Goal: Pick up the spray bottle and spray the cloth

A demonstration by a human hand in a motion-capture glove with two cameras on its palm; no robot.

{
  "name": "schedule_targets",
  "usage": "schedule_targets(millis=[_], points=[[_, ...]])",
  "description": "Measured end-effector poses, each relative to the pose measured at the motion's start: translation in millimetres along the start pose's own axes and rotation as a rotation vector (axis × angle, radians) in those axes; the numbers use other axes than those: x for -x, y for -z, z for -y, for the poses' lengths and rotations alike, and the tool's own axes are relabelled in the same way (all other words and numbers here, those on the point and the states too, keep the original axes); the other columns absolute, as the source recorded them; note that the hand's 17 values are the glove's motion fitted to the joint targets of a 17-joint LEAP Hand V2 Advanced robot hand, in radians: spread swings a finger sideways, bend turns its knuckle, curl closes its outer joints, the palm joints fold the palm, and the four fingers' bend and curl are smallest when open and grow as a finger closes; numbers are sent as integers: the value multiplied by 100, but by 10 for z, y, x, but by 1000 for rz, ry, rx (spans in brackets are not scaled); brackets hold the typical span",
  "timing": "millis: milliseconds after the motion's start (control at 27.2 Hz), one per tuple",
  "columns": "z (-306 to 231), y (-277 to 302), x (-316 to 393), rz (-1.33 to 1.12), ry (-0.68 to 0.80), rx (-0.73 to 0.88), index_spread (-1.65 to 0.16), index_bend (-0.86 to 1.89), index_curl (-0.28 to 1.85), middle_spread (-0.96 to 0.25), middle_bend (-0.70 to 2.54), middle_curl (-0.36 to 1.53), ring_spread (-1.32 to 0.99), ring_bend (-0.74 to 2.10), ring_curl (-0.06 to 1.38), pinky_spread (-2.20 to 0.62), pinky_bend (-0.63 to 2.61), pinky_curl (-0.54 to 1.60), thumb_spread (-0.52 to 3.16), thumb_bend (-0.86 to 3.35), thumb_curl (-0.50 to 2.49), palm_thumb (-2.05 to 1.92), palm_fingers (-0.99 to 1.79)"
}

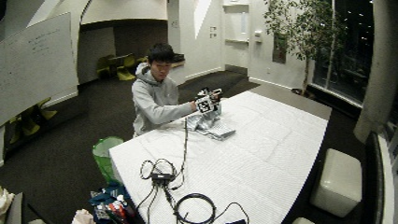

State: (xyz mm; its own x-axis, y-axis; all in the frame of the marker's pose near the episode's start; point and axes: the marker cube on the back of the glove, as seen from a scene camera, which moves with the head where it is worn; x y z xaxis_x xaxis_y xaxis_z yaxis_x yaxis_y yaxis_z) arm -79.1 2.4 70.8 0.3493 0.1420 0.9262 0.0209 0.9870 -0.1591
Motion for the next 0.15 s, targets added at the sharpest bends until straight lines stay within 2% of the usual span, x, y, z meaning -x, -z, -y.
schedule_targets(millis=[147], points=[[-182,103,45,-39,14,78,-30,9,25,-4,26,38,-5,47,38,8,59,42,81,-4,56,78,24]])
